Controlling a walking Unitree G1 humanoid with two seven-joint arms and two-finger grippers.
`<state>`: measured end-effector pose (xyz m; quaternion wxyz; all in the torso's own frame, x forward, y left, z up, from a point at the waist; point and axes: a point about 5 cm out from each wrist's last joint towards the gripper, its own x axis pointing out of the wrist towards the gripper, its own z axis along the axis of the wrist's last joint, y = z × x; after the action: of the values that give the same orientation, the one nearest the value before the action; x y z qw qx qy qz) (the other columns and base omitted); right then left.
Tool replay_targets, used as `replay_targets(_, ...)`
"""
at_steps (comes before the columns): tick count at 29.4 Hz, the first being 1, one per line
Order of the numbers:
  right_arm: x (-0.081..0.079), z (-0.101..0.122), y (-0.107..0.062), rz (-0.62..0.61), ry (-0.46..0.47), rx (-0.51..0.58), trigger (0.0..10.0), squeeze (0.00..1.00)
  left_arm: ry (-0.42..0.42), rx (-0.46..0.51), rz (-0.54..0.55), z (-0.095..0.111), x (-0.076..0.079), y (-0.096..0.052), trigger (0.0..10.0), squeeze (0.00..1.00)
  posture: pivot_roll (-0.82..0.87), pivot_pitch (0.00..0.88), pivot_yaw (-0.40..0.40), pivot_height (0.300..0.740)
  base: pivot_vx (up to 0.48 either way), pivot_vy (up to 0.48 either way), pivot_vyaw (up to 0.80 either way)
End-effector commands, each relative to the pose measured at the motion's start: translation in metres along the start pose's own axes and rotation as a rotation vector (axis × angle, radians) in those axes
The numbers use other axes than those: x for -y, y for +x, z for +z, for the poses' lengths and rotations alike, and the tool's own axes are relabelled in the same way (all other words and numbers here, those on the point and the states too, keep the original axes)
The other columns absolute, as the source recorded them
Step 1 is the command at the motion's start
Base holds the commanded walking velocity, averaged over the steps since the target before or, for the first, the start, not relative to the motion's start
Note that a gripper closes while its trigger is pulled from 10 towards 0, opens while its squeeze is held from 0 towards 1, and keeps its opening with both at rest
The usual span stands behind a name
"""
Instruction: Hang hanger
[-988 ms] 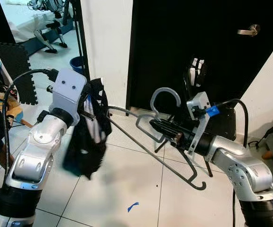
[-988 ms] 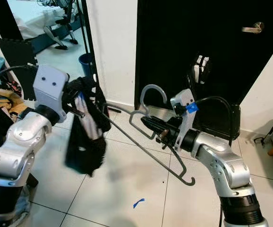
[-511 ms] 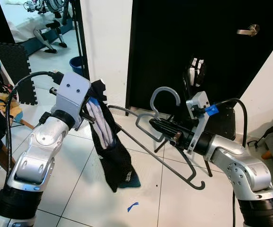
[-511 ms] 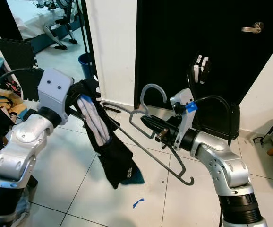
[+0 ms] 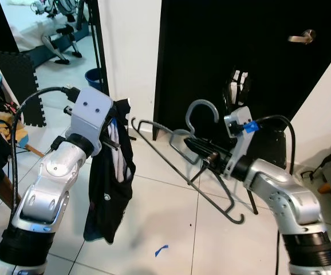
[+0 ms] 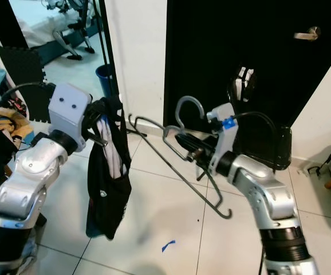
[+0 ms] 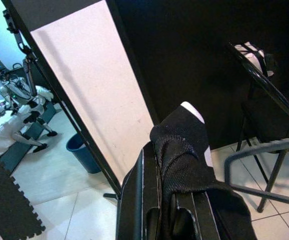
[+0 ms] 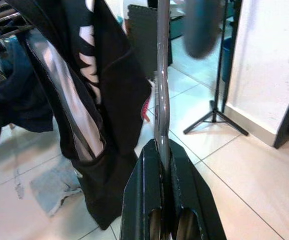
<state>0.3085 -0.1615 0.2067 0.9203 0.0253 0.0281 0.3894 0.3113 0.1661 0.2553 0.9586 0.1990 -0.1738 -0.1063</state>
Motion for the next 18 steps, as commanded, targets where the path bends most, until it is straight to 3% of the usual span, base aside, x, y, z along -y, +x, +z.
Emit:
replay_targets(1,0.004,-0.002,-0.019,0.058,-0.056,-0.045,10.0,0.0,0.043,0.009,0.034,0.004,-0.014,-0.004,10.0,0.0,-0.06,0.084,-0.023,0.74,0.0,0.0,0.0)
replay_targets(3,0.006,0.0,-0.028,0.085,-0.082,-0.058,10.0,0.0,0.048,0.003,0.043,0.002,-0.018,-0.005,10.0,0.0,-0.06,0.086,-0.024,0.74,0.0,0.0,0.0)
replay_targets(11,0.006,0.0,-0.028,0.085,-0.082,-0.058,10.0,0.0,0.048,0.003,0.043,0.002,-0.018,-0.005,10.0,0.0,-0.06,0.086,-0.024,0.74,0.0,0.0,0.0)
replay_targets(13,0.007,0.003,-0.035,0.105,-0.091,-0.064,10.0,0.0,0.053,-0.001,0.048,0.002,-0.021,-0.006,10.0,0.0,-0.07,0.086,-0.024,0.74,0.0,0.0,0.0)
replay_targets(16,-0.014,0.024,-0.057,0.351,-0.046,0.037,10.0,0.0,0.067,-0.005,0.03,0.002,-0.013,-0.004,10.0,0.0,-0.06,0.092,-0.019,0.74,0.0,0.0,0.0)
replay_targets(18,-0.017,0.024,-0.055,0.365,-0.046,0.039,10.0,0.0,0.064,-0.003,0.027,0.003,-0.012,-0.004,10.0,0.0,-0.06,0.093,-0.017,0.74,0.0,0.0,0.0)
